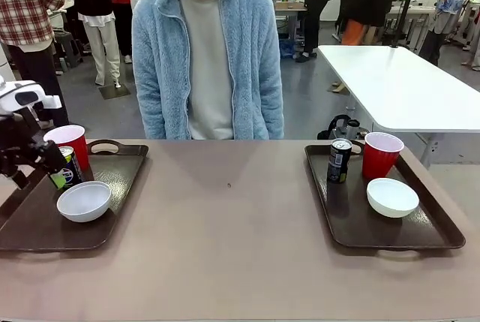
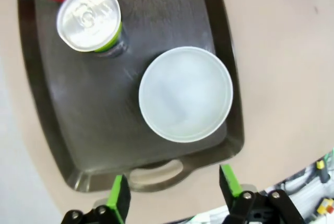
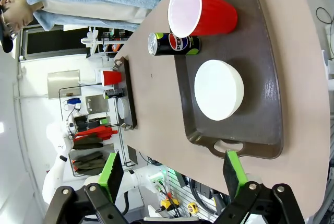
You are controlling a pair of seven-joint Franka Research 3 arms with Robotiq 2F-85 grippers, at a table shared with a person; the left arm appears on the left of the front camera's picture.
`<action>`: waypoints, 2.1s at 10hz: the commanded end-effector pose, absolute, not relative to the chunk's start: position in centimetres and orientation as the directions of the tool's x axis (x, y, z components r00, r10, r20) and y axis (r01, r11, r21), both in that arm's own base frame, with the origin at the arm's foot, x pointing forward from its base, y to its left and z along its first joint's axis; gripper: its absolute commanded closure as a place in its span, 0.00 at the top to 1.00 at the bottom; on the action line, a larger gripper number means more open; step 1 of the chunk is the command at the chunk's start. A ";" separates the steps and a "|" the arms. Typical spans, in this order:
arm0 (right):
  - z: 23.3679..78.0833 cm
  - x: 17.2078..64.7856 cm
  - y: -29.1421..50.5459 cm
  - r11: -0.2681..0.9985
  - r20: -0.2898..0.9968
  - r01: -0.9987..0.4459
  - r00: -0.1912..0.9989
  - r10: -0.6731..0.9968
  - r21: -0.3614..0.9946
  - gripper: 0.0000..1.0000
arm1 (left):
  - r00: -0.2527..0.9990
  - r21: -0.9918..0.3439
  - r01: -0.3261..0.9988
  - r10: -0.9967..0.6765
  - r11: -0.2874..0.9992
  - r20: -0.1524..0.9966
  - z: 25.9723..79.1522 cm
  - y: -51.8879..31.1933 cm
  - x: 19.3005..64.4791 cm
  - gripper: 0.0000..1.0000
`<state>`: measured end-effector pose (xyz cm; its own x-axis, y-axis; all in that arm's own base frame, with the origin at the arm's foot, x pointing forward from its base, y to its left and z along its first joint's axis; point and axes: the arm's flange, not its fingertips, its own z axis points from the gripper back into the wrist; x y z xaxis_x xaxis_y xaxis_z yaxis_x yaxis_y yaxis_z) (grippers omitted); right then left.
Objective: Prepare tableware on both trays.
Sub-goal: Pick up a Picnic Bowl from the table and place it on a Handle tray.
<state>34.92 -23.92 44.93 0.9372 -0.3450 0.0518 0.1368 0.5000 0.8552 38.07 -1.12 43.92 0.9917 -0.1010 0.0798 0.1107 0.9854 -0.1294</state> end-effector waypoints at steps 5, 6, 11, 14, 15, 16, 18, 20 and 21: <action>45.1 34.9 -24.1 0.504 0.044 0.140 0.941 -0.336 0.853 1.00 | 0.990 -0.124 0.111 -0.099 0.986 0.099 45.6 -1.1 38.8 1.00; 45.1 34.9 -24.1 0.504 0.044 0.140 0.941 -0.336 0.853 1.00 | 0.990 -0.124 0.111 -0.099 0.986 0.099 45.6 -1.1 38.8 1.00; 45.1 34.9 -24.1 0.504 0.044 0.140 0.941 -0.336 0.853 1.00 | 0.991 -0.460 0.076 -0.017 0.885 0.131 47.0 2.7 39.0 1.00; 45.1 34.9 -24.1 0.504 0.044 0.140 0.941 -0.336 0.853 1.00 | 0.977 -0.772 0.067 0.116 0.632 0.180 47.9 9.8 37.4 1.00; 45.1 34.9 -24.1 0.504 0.044 0.140 0.941 -0.336 0.853 1.00 | 0.974 -0.834 0.094 0.122 0.543 0.189 48.3 12.2 37.0 1.00; 45.1 34.9 -24.1 0.504 0.044 0.140 0.941 -0.336 0.853 1.00 | 0.970 -0.878 0.117 0.137 0.463 0.201 48.6 14.2 36.6 1.00; 45.1 34.9 -24.1 0.504 0.044 0.140 0.941 -0.336 0.853 1.00 | 0.960 -0.918 0.151 0.170 0.366 0.225 48.8 17.3 35.9 1.00; 45.1 34.9 -24.1 0.504 0.044 0.140 0.941 -0.336 0.853 1.00 | 0.971 -0.949 0.107 0.173 0.296 0.164 48.1 20.2 36.2 1.00; 45.1 34.9 -24.1 0.504 0.044 0.140 0.941 -0.336 0.853 1.00 | 0.979 -0.951 0.083 0.156 0.297 0.134 47.8 20.5 36.4 1.00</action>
